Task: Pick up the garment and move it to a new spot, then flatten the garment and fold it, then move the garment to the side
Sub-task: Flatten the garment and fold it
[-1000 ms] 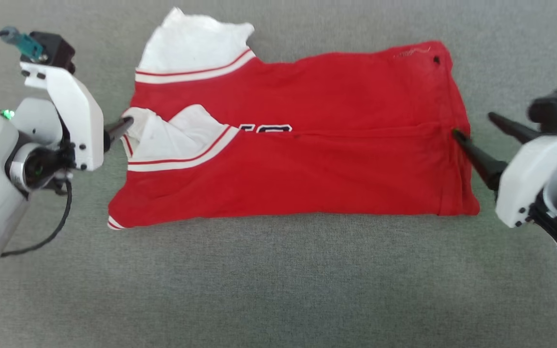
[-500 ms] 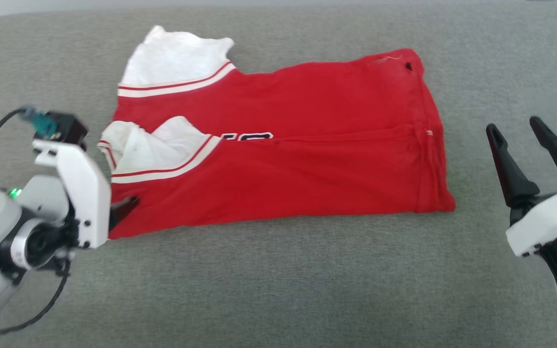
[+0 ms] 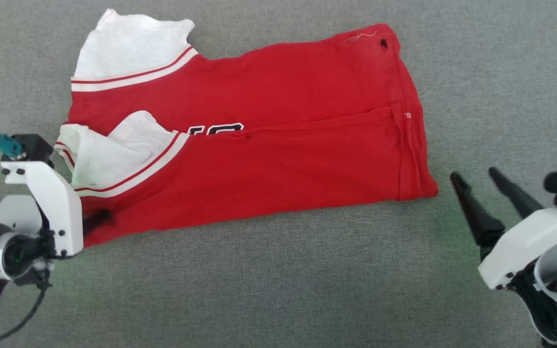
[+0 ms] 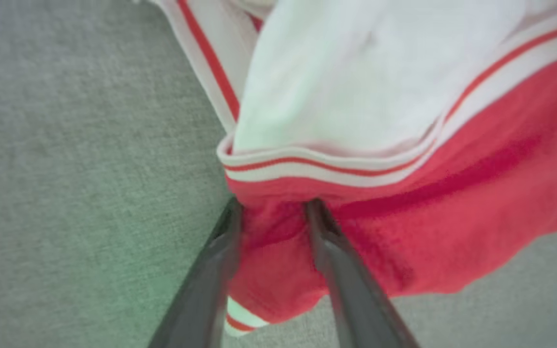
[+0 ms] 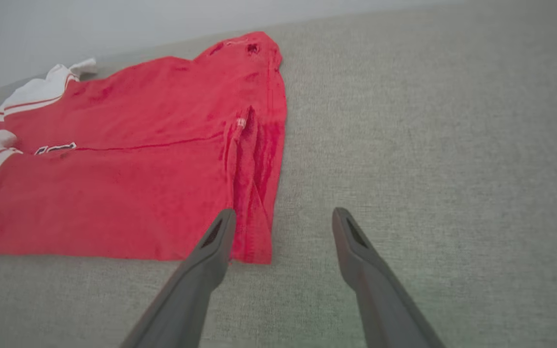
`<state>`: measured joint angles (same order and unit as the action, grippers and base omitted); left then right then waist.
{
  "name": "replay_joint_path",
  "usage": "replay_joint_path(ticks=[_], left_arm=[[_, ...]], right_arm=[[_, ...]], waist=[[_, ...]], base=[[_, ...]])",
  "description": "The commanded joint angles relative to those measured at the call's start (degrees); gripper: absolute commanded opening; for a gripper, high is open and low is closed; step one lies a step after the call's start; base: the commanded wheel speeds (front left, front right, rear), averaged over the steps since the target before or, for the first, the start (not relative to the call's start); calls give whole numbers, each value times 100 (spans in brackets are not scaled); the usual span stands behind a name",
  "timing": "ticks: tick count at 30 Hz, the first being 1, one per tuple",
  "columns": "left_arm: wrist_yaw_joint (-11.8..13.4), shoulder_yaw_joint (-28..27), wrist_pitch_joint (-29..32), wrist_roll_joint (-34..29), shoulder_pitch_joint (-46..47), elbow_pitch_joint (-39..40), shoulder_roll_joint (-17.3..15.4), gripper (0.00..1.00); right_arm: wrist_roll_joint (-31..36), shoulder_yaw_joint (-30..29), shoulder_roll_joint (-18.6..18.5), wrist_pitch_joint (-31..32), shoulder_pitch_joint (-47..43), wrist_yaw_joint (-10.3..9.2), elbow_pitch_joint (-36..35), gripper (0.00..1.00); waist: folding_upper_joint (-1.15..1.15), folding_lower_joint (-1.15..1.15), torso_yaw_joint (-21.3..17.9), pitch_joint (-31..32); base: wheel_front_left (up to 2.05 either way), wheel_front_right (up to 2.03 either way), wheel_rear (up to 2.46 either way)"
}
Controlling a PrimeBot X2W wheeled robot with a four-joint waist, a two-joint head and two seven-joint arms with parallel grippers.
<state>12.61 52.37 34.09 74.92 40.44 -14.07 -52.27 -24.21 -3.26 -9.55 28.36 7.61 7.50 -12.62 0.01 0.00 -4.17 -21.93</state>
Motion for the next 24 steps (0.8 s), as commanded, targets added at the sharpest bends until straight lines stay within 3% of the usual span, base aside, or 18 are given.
replay_joint_path(ticks=[1, 13, 20, 22, 24], left_arm=[[-24, 191, 5, -45, -148, -163, 258, 0], [-484, 316, -14, -226, 317, -735, 950, 0], [-666, 358, -68, -300, 480, -923, 1195, 0], [-707, 353, -99, -266, 501, -966, 1235, 0], [-742, 361, -123, -271, 501, -1005, 1260, 0]], right_arm=[[-17, 37, -7, 52, 15, -3, 20, 100], [-197, 268, -106, 1742, 1164, -3, 1338, 100], [-207, 916, -222, 2837, 1357, 19, 1943, 100], [-250, 1093, -311, 3060, 1333, 19, 1987, 0], [-318, 1127, -374, 3094, 1337, 19, 1940, 0]], waist=[[-1, 0, -3, -37], [-1, 0, 344, -270], [-1, 0, 559, -324], [-1, 0, 598, -326], [-1, 0, 626, -321]], base=[[0, 0, 0], [0, 0, 0], [0, 0, 0], [0, 0, 0], [0, 0, 0]])
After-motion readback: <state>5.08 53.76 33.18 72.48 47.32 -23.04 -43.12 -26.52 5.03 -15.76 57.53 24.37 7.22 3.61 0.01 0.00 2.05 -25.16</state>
